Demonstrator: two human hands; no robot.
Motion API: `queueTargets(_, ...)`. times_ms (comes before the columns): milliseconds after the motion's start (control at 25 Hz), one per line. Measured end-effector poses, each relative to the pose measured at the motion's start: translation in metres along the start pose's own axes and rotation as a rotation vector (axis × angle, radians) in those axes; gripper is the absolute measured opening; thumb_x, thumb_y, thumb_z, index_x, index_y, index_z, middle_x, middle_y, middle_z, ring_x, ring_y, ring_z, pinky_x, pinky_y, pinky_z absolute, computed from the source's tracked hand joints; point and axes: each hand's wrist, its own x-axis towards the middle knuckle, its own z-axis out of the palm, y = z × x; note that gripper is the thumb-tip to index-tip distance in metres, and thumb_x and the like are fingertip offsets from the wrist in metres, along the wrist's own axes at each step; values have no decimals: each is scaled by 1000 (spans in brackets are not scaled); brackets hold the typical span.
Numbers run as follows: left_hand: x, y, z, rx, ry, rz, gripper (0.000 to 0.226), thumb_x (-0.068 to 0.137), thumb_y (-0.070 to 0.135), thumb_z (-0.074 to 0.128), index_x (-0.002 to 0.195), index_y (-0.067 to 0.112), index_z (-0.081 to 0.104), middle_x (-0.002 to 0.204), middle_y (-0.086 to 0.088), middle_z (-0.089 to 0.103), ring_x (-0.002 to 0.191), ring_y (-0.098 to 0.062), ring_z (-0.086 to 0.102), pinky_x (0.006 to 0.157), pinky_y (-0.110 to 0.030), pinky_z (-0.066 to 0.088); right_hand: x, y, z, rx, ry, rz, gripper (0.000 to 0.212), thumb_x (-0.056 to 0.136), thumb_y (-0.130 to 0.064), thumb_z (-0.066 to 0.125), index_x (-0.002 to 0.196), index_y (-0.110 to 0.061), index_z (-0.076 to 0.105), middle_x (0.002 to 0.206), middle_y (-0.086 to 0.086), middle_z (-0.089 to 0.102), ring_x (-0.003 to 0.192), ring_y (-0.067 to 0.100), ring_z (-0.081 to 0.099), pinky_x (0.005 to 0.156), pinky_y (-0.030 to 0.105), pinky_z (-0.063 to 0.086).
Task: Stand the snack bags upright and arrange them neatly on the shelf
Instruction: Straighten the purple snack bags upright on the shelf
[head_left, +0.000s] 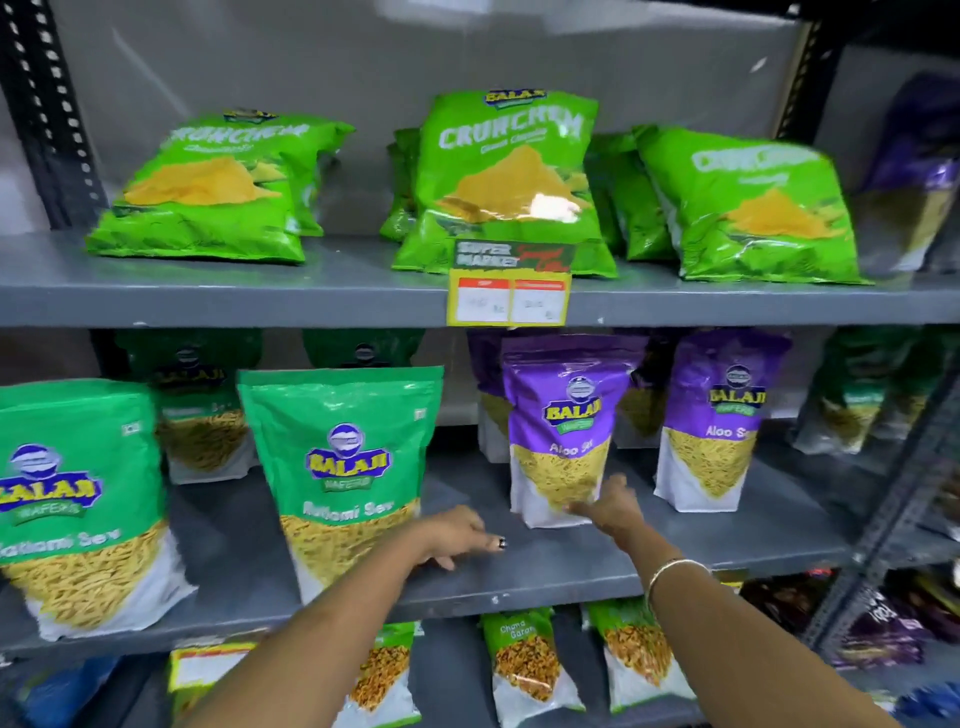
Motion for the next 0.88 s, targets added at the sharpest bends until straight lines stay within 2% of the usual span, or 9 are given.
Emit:
queueTargets(40,19,10,8,-56,111,24,44,87,31,59,116,0,52,119,-19,52,108,-27,52,78,-35,49,17,8,-9,17,21,-13,95,65,-32,80,137,0,26,140,22,38,133,35,37,109,41,33)
queueTargets(120,52,29,19,-202,294,36,73,78,32,69,136,-1,39,141,-21,45,130,-31,45,99,-37,42,66,23,-18,139,-66,-85,113,49,-41,87,139,-3,28,138,18,40,132,34,39,110,42,36)
queueTargets(240,88,49,37,-494,439,82,81,60,22,79,131,3,44,129,-15,56,122,-27,53,90,-29,41,181,86,17,236,-256,-176,126,27,-52,91,133,-7,39,136,12,53,129,31,49,103,46,47)
queueTargets(280,93,53,42,-581,459,93,81,55,21,80,126,3,47,123,-14,59,115,-25,56,88,-30,43,184,88,22,259,-337,-159,117,30,-49,92,128,-6,45,131,13,58,124,30,55,100,44,49)
queueTargets(360,100,55,53,-677,526,105,88,42,24,79,121,2,49,122,-15,61,111,-27,58,93,-37,47,133,59,1,308,-433,-158,73,46,-28,90,106,-7,54,111,9,67,100,23,65,85,29,56)
queueTargets(440,94,58,60,-699,579,91,81,42,22,81,115,5,50,122,-17,62,109,-29,60,97,-41,48,101,48,-12,320,-451,-202,47,62,-11,83,94,-14,49,96,1,63,87,14,59,75,23,52)
queueTargets(520,82,60,63,-692,569,85,69,51,12,83,112,4,51,120,-16,63,107,-28,61,97,-39,48,89,48,-19,346,-466,-204,51,64,-9,82,98,-14,45,95,-3,58,91,14,55,75,26,48)
queueTargets(680,76,42,73,-600,576,36,97,34,38,85,120,9,53,119,-10,68,110,-27,64,99,-47,49,66,58,-30,335,-488,-198,46,64,-17,83,88,-23,44,99,1,57,95,18,55,53,17,45)
queueTargets(880,53,46,86,-525,593,-13,89,34,39,84,115,11,57,117,-10,69,108,-27,64,97,-46,51,37,66,-42,309,-487,-174,50,67,-20,81,97,-16,41,88,-3,56,92,20,57,62,32,51)
